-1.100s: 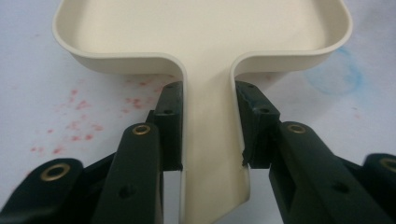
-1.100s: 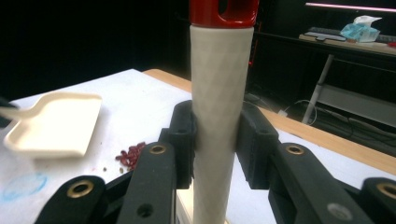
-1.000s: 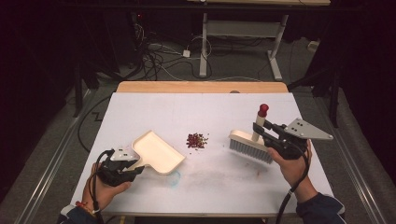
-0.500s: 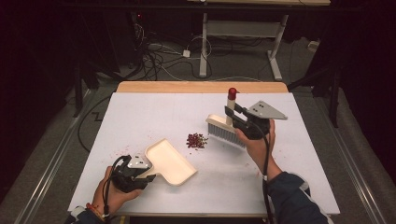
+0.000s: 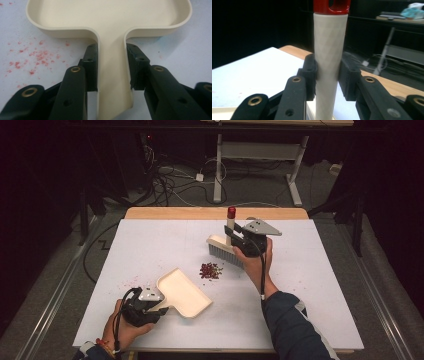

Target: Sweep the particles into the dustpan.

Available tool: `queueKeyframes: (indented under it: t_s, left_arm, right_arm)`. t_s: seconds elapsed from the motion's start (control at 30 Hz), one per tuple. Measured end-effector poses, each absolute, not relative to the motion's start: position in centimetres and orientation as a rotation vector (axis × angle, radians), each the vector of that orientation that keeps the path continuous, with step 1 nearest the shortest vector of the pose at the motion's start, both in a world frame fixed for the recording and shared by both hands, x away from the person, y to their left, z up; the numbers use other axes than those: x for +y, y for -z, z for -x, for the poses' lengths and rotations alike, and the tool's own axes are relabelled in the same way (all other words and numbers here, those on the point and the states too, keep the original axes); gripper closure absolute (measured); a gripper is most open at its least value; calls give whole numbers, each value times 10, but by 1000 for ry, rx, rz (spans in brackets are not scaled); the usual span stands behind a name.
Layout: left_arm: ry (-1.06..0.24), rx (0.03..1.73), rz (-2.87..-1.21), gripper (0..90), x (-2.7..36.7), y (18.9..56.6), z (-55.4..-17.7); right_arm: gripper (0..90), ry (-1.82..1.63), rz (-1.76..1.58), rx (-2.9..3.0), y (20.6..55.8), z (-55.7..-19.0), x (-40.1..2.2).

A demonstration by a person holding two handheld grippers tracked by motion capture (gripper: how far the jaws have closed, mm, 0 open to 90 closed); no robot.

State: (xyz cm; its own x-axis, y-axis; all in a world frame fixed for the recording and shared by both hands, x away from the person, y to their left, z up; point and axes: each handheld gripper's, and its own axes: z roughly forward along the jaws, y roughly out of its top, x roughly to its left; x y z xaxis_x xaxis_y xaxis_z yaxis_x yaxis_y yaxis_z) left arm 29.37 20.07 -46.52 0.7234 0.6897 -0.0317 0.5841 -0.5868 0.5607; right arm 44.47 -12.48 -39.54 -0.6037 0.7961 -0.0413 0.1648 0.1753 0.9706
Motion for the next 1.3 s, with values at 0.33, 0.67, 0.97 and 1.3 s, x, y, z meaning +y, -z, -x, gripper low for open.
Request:
queueKeyframes:
  t_s: [0.33, 0.67, 0.97, 1.3]
  left_arm:
    - [-257, 975, -2376, 642, 197, 466, -295]
    - [-256, 984, -2388, 642, 188, 469, -300]
    - [-265, 1030, -2393, 642, 174, 470, -305]
    - [-260, 1063, -2397, 642, 163, 472, -312]
  right_arm:
    - [703, -1459, -773, 2003, 397, -425, -110]
    - [702, -1508, -783, 2016, 398, -412, -109]
    - [702, -1500, -795, 2024, 397, -395, -98]
    - [703, -1494, -788, 2042, 395, -377, -90]
